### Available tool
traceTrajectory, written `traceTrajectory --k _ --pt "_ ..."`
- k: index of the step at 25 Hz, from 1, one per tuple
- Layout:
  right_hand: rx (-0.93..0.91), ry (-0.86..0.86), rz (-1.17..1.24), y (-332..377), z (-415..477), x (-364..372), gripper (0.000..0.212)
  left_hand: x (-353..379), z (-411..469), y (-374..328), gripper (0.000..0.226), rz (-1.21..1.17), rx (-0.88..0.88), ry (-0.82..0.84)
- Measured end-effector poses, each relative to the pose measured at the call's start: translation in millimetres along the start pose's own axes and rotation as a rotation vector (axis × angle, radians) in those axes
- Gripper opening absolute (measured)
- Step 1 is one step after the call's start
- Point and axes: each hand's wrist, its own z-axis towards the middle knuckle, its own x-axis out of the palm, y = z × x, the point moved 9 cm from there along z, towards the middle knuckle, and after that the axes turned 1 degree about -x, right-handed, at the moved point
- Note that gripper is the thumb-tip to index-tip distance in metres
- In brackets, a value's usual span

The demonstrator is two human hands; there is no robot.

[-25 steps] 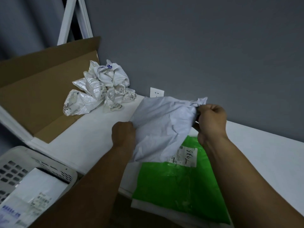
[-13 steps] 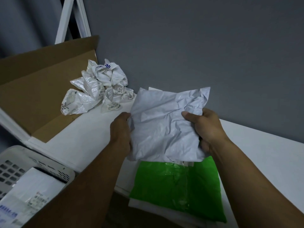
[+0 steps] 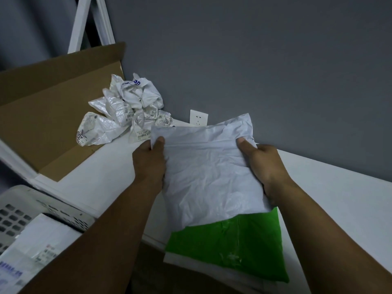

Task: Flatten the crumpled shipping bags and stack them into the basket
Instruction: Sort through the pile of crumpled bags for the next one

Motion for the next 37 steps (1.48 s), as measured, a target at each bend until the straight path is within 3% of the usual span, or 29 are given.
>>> traceTrajectory --k 3,7,13,18,22,27,31,33,35,37 --pt "0.079 0.128 0.261 1 0 5 0.041 8 -2 -7 0.027 0.05 0.072 0.043" --pt "0.15 0.17 0.464 2 -5 7 0.037 12 0 -4 0.024 0.072 0.05 0.063" --pt "0.03 -0.145 0.225 -6 12 -27 0.035 15 -8 -18 0.047 0.186 0.183 0.1" --pt "-0.012 -0.132 0.173 -5 12 -29 0.056 13 -8 -20 0.052 0.206 0.187 0.084" --pt "0.109 0.066 0.176 -14 7 -15 0.049 5 -6 -17 0.043 0.07 0.111 0.019" --pt "-0.028 -0.085 0.115 -3 6 -32 0.047 4 -3 -12 0.035 0.09 0.105 -0.006" --pt "-0.092 -0.041 0.164 1 5 -33 0.037 4 0 -12 0.023 0.023 0.086 0.006" --pt "-0.142 -0.05 0.138 3 4 -37 0.029 8 1 -18 0.013 -0.059 0.081 0.064" --pt "-0.209 -0.114 0.134 9 2 -48 0.027 11 -1 -23 0.02 -0.177 0.06 0.122" --pt "-0.223 -0.152 0.162 11 0 -54 0.031 7 -4 -25 0.021 -0.281 0.003 0.077"
